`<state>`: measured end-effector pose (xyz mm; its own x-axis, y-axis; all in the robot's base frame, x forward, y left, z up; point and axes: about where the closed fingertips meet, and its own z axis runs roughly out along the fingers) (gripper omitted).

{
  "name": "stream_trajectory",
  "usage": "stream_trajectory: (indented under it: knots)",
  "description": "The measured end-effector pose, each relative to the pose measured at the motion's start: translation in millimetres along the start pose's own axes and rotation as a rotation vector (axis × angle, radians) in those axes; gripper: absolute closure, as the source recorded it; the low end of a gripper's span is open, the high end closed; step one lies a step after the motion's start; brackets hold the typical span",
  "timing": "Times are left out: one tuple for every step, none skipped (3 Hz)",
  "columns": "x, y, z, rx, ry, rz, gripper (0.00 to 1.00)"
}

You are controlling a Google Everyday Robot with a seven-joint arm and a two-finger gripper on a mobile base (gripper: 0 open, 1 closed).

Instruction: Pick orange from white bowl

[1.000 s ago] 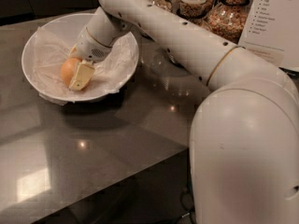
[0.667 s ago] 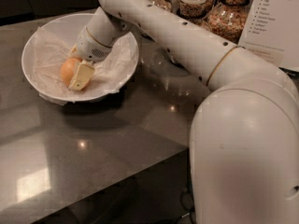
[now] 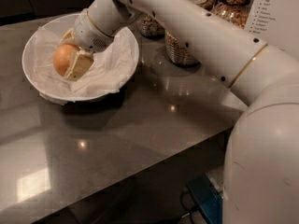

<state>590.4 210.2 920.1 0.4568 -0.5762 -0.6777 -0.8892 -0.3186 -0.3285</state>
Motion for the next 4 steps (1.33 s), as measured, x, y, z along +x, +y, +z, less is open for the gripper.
stream_trajectory:
  knots:
    - [-32.6,8.4,-42.7,0.089,-0.059,-0.103,1.00]
    - [-33.5,15.6,-88.5,0.171,-0.140,-0.131,1.00]
    - [-7.1,26.5,-153.1,0.279,-0.168,-0.069,1.00]
    - [-7.1,26.5,-153.1,0.279,-0.168,-0.069,1.00]
